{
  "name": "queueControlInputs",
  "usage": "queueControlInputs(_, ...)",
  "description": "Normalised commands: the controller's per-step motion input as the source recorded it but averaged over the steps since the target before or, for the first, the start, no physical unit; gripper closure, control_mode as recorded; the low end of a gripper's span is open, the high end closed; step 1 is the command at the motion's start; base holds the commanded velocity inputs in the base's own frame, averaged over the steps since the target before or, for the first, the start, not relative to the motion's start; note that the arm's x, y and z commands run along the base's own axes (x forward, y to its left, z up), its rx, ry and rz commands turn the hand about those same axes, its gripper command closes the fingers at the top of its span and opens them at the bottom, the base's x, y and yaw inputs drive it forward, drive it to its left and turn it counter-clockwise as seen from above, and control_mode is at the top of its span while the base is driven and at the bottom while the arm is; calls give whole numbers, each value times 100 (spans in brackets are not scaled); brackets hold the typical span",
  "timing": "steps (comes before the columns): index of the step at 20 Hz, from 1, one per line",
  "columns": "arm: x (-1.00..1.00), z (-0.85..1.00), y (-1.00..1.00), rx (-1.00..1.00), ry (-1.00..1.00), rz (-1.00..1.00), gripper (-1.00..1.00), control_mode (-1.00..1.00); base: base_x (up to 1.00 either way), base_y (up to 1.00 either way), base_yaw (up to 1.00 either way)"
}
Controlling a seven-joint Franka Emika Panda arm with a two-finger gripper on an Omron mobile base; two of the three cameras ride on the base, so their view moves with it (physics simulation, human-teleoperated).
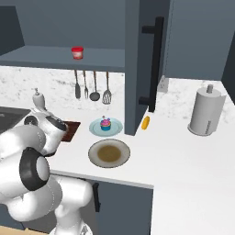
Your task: From the different types of pastries on the counter, select a croissant and place it on the cutting board. Then retrieve a jar of jam from the cabinet and place it alongside the croissant on the cutting board.
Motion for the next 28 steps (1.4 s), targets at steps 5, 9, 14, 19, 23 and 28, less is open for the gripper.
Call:
queueControlInputs(5,-18,99,0,0,0,0,-100,-100,0,0,0)
queueControlInputs(9,-26,100,0,0,0,-1,-100,-100,0,0,0)
queueControlInputs(14,-33,100,0,0,0,-9,-100,-100,0,0,0)
queueControlInputs(19,-22,89,-9,0,8,-15,-100,-100,0,0,0)
queueControlInputs(23,-4,86,-3,0,16,-12,-100,-100,0,0,0)
queueControlInputs(28,-6,84,-2,0,16,-8,-100,-100,0,0,0)
